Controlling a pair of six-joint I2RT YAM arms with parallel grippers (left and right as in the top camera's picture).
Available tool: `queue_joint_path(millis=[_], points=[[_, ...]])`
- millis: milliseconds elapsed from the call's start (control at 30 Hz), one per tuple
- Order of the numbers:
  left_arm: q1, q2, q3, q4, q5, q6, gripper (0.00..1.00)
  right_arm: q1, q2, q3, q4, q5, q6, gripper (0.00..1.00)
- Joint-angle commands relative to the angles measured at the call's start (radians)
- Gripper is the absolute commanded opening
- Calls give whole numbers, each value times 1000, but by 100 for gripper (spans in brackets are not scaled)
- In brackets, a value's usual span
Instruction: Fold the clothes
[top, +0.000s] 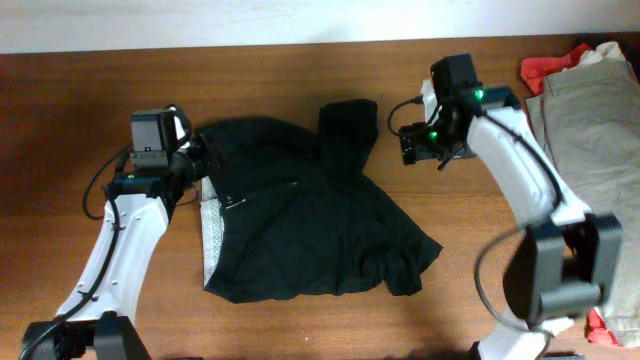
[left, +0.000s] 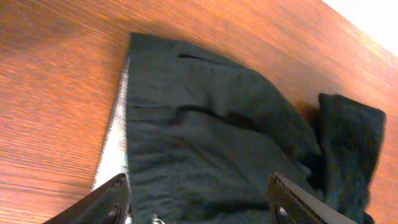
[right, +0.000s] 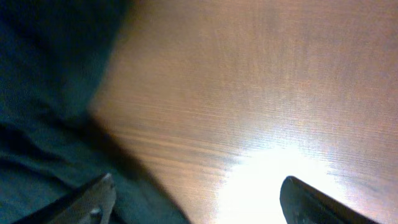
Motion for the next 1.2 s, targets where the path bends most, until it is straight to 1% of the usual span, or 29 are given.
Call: queue_joint_path(millis=[0, 33, 67, 100, 133, 167, 200, 233, 267, 367, 467, 600, 633, 667, 700, 733, 767, 800, 833, 900, 967, 1033, 1133, 1167], points=[[47, 6, 14, 10, -16, -5, 71, -22, 164, 246, -39, -17, -66, 91], [48, 18, 14, 10, -16, -5, 71, -13, 212, 360, -55, -19, -66, 90], [48, 34, 14, 10, -18, -5, 71, -3, 235, 431, -59, -26, -78, 90], [48, 59, 14, 10, -18, -5, 71, 10, 249, 481, -57, -48, -105, 90], [48, 83, 14, 10, -16, -5, 71, 27, 255, 491, -47, -54, -117, 89], [48, 122, 14, 10, -14, -5, 71, 46, 267, 491, -45, -55, -130, 78], [48, 144, 14, 10, -14, -5, 71, 65, 287, 491, -45, -50, -148, 79], [48, 163, 14, 10, -13, -5, 71, 89, 320, 491, -46, -50, -148, 92], [48, 166, 14, 10, -10, -5, 71, 121, 359, 491, -45, -50, -148, 97], [48, 166, 14, 12, -1, -5, 71, 200, 420, 491, -3, -47, -166, 100], [47, 166, 14, 8, 50, -5, 71, 288, 461, 491, 98, -50, -157, 99], [47, 166, 14, -6, 73, -4, 71, 307, 540, 490, 132, -116, -79, 99], [47, 166, 14, -13, 73, -4, 71, 307, 566, 490, 133, -121, -61, 97], [47, 166, 14, -19, 73, -1, 71, 307, 591, 490, 141, -122, -60, 88], [47, 166, 14, -29, 73, -1, 70, 307, 598, 490, 153, -118, -59, 58], [47, 166, 14, -39, 74, -1, 70, 306, 598, 491, 178, -118, -34, 24], [47, 166, 14, -45, 77, -1, 70, 304, 596, 491, 188, -118, -26, 15], [47, 166, 14, -47, 77, -1, 70, 304, 595, 492, 188, -118, -26, 4], [47, 166, 14, -46, 77, -1, 70, 304, 590, 492, 187, -116, -26, 4], [47, 166, 14, -46, 77, -1, 70, 303, 548, 512, 175, 24, 26, 4], [47, 166, 14, -47, 77, -1, 70, 291, 506, 576, 117, 109, 29, 4], [47, 166, 14, -47, 78, -1, 70, 253, 484, 658, 14, 214, 131, 4], [42, 166, 14, -46, 95, -1, 70, 193, 484, 682, -47, 213, 131, 4], [42, 166, 14, -46, 95, -1, 70, 187, 484, 682, -51, 213, 131, 38]])
